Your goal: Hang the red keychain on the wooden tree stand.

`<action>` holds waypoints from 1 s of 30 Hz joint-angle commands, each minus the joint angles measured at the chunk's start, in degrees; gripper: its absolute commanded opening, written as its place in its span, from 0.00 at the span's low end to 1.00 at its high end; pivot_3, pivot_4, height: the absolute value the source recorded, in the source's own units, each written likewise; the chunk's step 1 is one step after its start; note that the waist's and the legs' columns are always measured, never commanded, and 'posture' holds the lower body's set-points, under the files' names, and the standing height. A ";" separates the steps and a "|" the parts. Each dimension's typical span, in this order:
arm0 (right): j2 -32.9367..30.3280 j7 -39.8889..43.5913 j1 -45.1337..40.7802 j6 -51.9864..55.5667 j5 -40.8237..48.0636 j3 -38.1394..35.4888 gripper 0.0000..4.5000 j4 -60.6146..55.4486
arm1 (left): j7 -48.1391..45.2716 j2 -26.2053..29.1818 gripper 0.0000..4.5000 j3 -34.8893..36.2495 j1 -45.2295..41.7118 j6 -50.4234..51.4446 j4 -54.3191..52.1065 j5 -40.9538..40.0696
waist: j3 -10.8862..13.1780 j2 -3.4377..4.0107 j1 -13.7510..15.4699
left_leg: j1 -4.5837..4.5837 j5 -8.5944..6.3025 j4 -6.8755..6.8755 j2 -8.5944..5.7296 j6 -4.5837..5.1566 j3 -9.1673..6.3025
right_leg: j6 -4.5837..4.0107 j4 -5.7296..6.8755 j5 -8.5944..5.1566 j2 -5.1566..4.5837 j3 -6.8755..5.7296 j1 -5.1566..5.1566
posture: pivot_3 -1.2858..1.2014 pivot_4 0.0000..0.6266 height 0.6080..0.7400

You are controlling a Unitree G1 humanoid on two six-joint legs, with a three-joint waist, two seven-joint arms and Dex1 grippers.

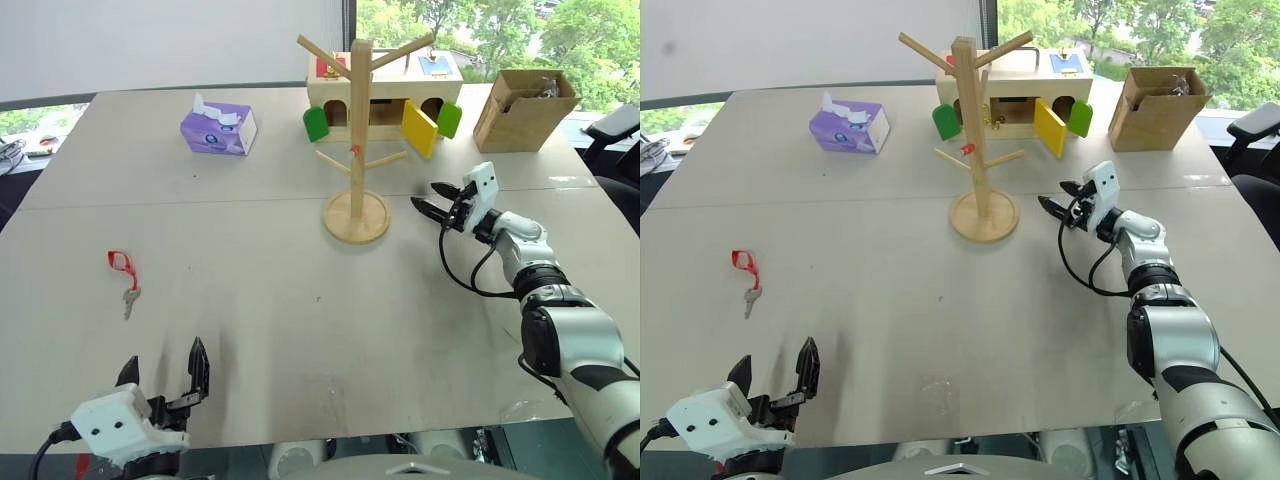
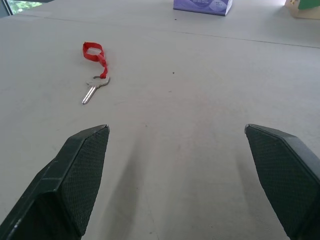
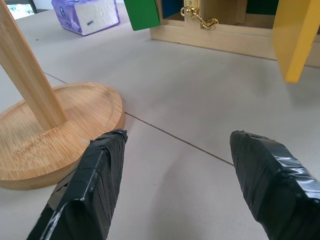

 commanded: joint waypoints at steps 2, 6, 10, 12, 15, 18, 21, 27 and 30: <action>-0.31 0.32 -0.96 -0.91 0.23 -0.86 0.79 -0.95 | 1.03 -0.55 1.00 -0.41 1.12 -1.72 -2.82 1.45 | 0.00 0.00 -0.02 | 0.00 0.00 0.00 0.00 0.00 0.00 | 0.00 0.00 0.00 0.00 0.00 0.00 | 0.52 0.24 1.00; -0.86 0.41 -0.80 -0.85 0.11 -1.04 0.79 -0.84 | 1.27 -0.38 1.00 -0.44 0.52 -1.79 -2.51 1.52 | 0.00 0.00 0.03 | 0.00 0.00 0.00 0.00 0.00 0.00 | 0.00 0.00 0.00 0.00 0.00 0.00 | 0.52 0.24 1.00; -0.94 0.58 -0.42 -1.26 0.09 -1.13 0.79 -1.32 | 1.25 -0.01 1.00 -0.19 0.15 -1.76 -2.24 1.34 | 0.00 0.00 -0.01 | 0.00 0.00 0.00 0.00 0.00 0.00 | 0.00 0.00 0.00 0.00 0.00 0.00 | 0.52 0.24 1.00; -1.06 0.73 -0.18 -1.22 0.19 -1.25 0.79 -1.51 | 1.24 0.33 1.00 -0.05 -0.35 -1.60 -2.01 1.36 | 0.00 0.00 -0.01 | 0.00 0.00 0.00 0.00 0.00 0.00 | 0.01 0.00 0.00 0.00 0.00 0.00 | 0.52 0.24 1.00; -1.30 0.64 -0.02 -1.40 0.30 -1.46 0.79 -1.59 | 1.30 0.97 1.00 0.29 -1.24 -1.22 -1.76 1.20 | 0.00 0.00 0.06 | 0.00 0.00 0.00 0.00 0.00 -0.01 | 0.00 0.00 0.00 0.00 -0.01 0.00 | 0.52 0.24 1.00; -1.40 0.62 0.13 -1.66 0.33 -1.58 0.79 -1.71 | 1.27 1.42 1.00 0.44 -1.55 -1.08 -1.72 0.97 | 0.00 0.00 -0.02 | 0.00 0.00 0.00 0.00 0.00 0.01 | 0.01 0.00 0.01 0.00 0.01 0.00 | 0.52 0.24 1.00; -1.37 1.16 0.49 -3.60 0.14 -1.66 0.79 -2.25 | 1.61 1.91 1.00 0.84 -2.00 -0.52 -1.93 0.81 | 0.00 0.00 -0.02 | 0.00 0.00 0.00 0.00 0.00 0.00 | 0.01 0.00 0.01 0.00 0.00 0.00 | 0.52 0.24 1.00; -3.03 21.11 7.75 -5.78 3.57 0.72 0.79 -12.83 | 7.54 3.39 1.00 4.27 -8.53 5.57 -3.96 0.87 | 0.00 0.00 0.38 | 0.00 0.00 0.00 0.00 0.00 -0.03 | 0.03 0.01 0.02 0.00 -0.03 0.02 | 0.52 0.24 1.00; -5.77 31.50 15.03 -6.42 5.43 3.35 0.79 -22.92 | 11.71 6.51 1.00 7.41 -17.66 12.09 -4.65 -1.60 | 0.00 0.00 0.83 | 0.00 0.00 0.03 0.00 0.00 -0.12 | 0.06 0.02 0.03 -0.01 -0.11 0.09 | 0.52 0.24 1.00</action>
